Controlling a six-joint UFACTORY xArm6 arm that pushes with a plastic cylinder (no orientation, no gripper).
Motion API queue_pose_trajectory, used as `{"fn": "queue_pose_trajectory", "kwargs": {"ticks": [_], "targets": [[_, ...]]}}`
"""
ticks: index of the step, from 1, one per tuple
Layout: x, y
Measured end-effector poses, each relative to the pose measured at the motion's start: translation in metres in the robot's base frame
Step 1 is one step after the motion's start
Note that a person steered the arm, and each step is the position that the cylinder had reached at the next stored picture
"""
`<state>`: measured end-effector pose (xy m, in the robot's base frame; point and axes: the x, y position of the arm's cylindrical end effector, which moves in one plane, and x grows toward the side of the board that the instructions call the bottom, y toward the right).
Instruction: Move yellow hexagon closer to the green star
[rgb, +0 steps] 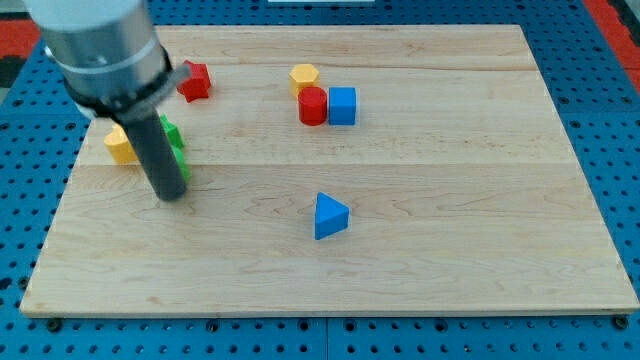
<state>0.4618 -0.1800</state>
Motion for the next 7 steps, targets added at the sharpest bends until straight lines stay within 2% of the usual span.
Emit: {"fn": "queue_pose_trajectory", "kwargs": {"ticks": [1,2,3,4,5,6,7], "targets": [[0.011,0.016],[-0.010,0.087],[-0.079,0.066],[-0.153,0.078],[-0.205,0.123],[-0.182,0.184],[-0.125,0.135]]}}
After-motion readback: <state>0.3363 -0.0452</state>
